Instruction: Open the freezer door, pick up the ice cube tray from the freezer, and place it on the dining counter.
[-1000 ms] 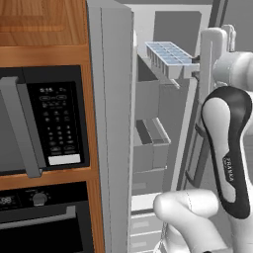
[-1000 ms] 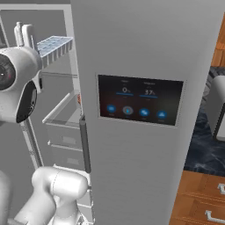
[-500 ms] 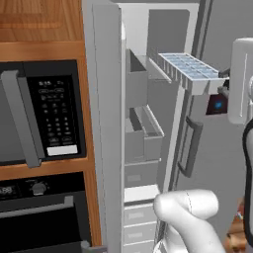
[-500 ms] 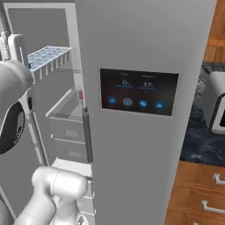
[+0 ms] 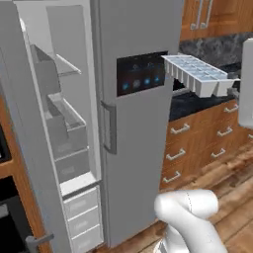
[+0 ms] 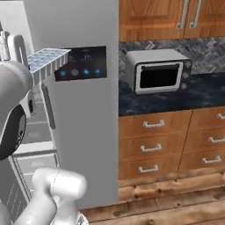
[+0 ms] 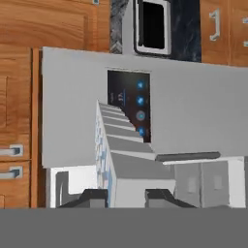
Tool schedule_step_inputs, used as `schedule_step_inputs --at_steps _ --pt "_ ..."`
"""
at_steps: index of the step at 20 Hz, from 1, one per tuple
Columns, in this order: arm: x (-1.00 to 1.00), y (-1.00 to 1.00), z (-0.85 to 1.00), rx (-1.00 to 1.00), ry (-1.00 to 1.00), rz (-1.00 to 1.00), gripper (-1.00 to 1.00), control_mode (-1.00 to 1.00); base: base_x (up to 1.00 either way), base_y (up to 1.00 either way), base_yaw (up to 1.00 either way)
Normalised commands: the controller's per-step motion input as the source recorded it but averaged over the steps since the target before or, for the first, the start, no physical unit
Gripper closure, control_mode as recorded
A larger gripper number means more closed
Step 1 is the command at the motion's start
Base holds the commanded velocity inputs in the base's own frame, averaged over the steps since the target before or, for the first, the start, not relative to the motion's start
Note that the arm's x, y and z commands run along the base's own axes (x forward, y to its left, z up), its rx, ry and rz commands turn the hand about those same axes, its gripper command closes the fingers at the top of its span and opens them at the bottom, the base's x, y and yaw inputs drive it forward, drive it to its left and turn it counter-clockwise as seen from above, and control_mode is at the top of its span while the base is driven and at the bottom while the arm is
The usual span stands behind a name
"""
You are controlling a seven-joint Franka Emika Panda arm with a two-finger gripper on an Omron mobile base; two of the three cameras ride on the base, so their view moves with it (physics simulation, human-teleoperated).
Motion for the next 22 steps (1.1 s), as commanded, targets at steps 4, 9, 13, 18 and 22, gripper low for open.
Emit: schedule_step_inputs --at_steps 4,9,13,18,22 --pt "0.0 0.0 0.0 0.0 0.0 0.0 1.0 1.0 -0.05 0.0 -0.97" --pt "0.0 0.0 0.0 0.0 0.0 0.0 1.0 1.0 0.0 0.0 -0.99" --pt "0.0 0.0 0.0 0.0 0.0 0.0 1.0 1.0 0.0 0.0 -0.97" --pt "0.0 0.0 0.0 0.0 0.0 0.0 1.0 1.0 0.0 0.0 -0.97" --pt "0.0 0.0 0.0 0.0 0.0 0.0 1.0 1.0 0.03 0.03 -0.93"
